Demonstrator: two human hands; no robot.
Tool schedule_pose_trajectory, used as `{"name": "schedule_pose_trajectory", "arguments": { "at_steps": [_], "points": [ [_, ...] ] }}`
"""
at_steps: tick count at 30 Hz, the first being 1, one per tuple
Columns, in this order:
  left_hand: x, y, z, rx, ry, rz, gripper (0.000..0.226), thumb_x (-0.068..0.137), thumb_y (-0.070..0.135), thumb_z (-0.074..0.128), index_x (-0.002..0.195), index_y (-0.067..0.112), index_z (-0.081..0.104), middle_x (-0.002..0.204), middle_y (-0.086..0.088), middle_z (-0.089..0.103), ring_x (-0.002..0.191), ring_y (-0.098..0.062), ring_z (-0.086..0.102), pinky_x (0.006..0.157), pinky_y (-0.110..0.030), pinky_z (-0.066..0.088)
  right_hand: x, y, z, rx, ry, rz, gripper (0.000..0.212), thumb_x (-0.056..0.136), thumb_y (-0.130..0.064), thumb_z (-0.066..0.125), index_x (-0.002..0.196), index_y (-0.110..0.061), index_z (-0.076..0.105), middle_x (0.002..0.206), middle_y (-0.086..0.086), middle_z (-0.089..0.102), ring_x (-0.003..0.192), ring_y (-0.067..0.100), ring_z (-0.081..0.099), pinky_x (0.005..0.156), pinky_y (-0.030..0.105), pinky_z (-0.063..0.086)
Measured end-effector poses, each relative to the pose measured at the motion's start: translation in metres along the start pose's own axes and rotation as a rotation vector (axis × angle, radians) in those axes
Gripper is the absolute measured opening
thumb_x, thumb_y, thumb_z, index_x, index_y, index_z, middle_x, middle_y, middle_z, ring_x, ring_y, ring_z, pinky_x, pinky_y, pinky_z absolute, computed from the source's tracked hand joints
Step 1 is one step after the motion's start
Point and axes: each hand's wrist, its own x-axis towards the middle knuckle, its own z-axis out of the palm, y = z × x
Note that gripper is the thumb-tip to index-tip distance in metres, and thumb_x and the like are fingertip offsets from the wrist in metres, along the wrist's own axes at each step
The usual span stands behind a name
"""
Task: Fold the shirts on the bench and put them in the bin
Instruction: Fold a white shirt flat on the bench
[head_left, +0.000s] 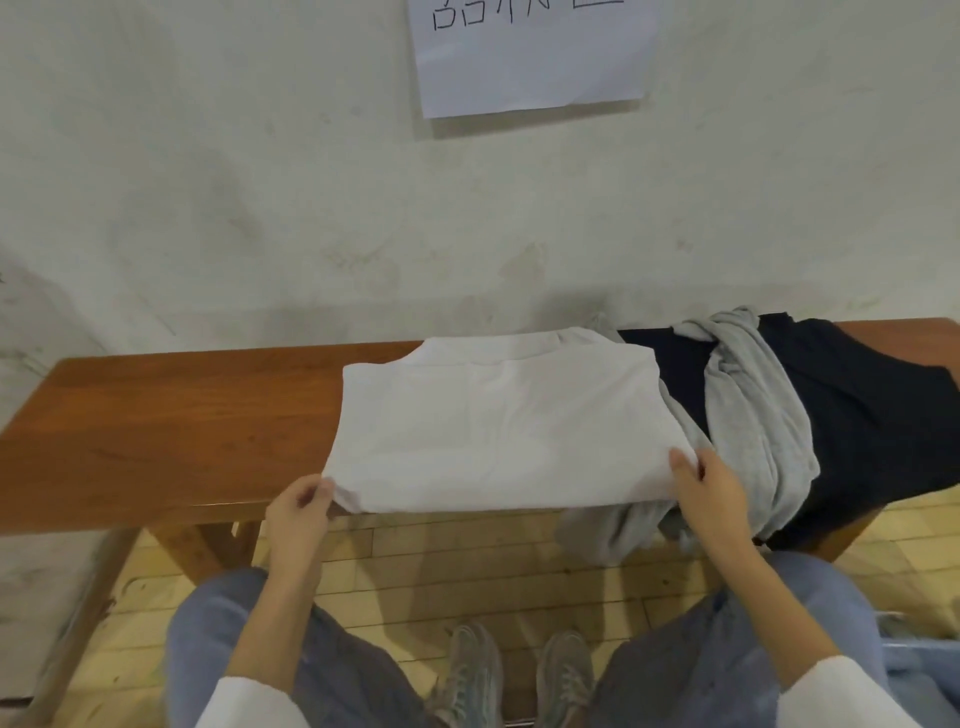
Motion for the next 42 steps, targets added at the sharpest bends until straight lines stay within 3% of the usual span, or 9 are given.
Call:
{"name": "schedule_pose_trajectory", "arguments": {
  "at_steps": [5, 9, 12, 16, 22, 27, 35, 39, 42],
  "points": [
    [0.007, 0.031, -0.016, -0.406, -0.089, 0.005, 0.025, 0.101, 0.01, 0.04, 0.087, 0.013, 0.06, 0.094, -0.002, 0.061, 0.089, -0.017, 0.057, 0.081, -0.032, 0.045, 0.006, -0.008, -0.018, 0.119, 0.041, -0.01, 0.025, 0.098, -0.027, 0.049, 0.086, -0.006, 0.054, 0.07, 0.007, 0.053, 0.062, 0.017, 0.047, 0.053, 0.029, 0.035],
    [0.017, 0.017, -0.02, 0.06, -0.054, 0.075, 0.026, 0.098, 0.006, 0.042, 0.076, 0.011, 0.057, 0.081, -0.007, 0.055, 0.077, -0.021, 0.049, 0.064, -0.028, 0.036, 0.013, 0.009, -0.027, 0.058, -0.006, 0.042, 0.024, 0.096, -0.027, 0.053, 0.088, -0.006, 0.06, 0.071, 0.006, 0.058, 0.067, 0.022, 0.054, 0.055, 0.028, 0.037],
    [0.019, -0.005, -0.018, 0.299, -0.148, 0.118, 0.005, 0.095, 0.013, 0.053, 0.098, 0.015, 0.055, 0.09, -0.003, 0.06, 0.084, -0.023, 0.058, 0.065, -0.03, 0.043, 0.011, 0.015, -0.026, -0.06, -0.068, 0.078, 0.018, 0.091, -0.027, 0.061, 0.084, -0.01, 0.06, 0.071, 0.006, 0.06, 0.066, 0.019, 0.055, 0.058, 0.029, 0.042],
    [0.028, 0.001, -0.004, 0.45, -0.091, 0.212, 0.03, 0.09, 0.01, 0.059, 0.118, 0.019, 0.05, 0.093, 0.0, 0.058, 0.079, -0.014, 0.055, 0.062, -0.023, 0.041, 0.027, -0.015, -0.021, -0.059, 0.055, -0.056, 0.005, 0.088, -0.026, 0.059, 0.09, -0.022, 0.057, 0.08, -0.003, 0.058, 0.074, 0.014, 0.056, 0.064, 0.032, 0.045],
    [0.091, 0.061, 0.063, 0.634, -0.099, 0.545, 0.02, 0.091, 0.012, 0.055, 0.109, 0.009, 0.063, 0.107, -0.008, 0.055, 0.097, -0.028, 0.055, 0.08, -0.036, 0.045, 0.13, -0.116, 0.048, -0.246, -0.179, -0.369, 0.015, 0.093, -0.021, 0.052, 0.089, -0.01, 0.062, 0.091, 0.004, 0.06, 0.084, 0.024, 0.057, 0.07, 0.029, 0.038],
    [0.144, 0.093, 0.15, 1.095, -0.205, 0.624, 0.055, 0.099, 0.047, 0.03, 0.127, 0.006, 0.052, 0.133, -0.018, 0.048, 0.127, -0.034, 0.042, 0.106, -0.043, 0.029, 0.189, -0.17, 0.115, -0.58, -0.471, -0.381, 0.031, 0.099, -0.033, 0.038, 0.102, -0.009, 0.059, 0.102, 0.009, 0.061, 0.094, 0.027, 0.058, 0.079, 0.034, 0.044],
    [0.203, 0.116, 0.206, 1.14, -0.477, 0.354, 0.059, 0.099, 0.052, 0.024, 0.122, 0.01, 0.059, 0.129, -0.013, 0.057, 0.117, -0.03, 0.053, 0.096, -0.036, 0.039, 0.241, -0.162, 0.178, -0.911, -0.831, -0.114, 0.055, 0.097, -0.051, 0.035, 0.141, -0.018, 0.042, 0.149, 0.005, 0.039, 0.135, 0.027, 0.038, 0.112, 0.04, 0.028],
    [0.232, 0.129, 0.215, 1.007, -0.829, 0.054, 0.024, 0.09, 0.032, 0.059, 0.108, 0.017, 0.064, 0.124, 0.001, 0.057, 0.106, -0.018, 0.054, 0.092, -0.03, 0.04, 0.251, -0.167, 0.179, -0.95, -0.909, -0.036, 0.049, 0.097, -0.044, 0.043, 0.134, -0.013, 0.049, 0.14, 0.006, 0.047, 0.128, 0.026, 0.045, 0.1, 0.033, 0.034],
    [0.241, 0.136, 0.219, 0.786, -0.856, -0.106, 0.034, 0.086, 0.013, 0.064, 0.12, 0.015, 0.061, 0.121, -0.002, 0.057, 0.11, -0.021, 0.055, 0.099, -0.036, 0.045, 0.258, -0.164, 0.182, -0.934, -0.987, 0.013, 0.035, 0.095, -0.03, 0.05, 0.12, -0.008, 0.059, 0.128, 0.009, 0.058, 0.115, 0.027, 0.056, 0.092, 0.032, 0.041]
  ]
}}
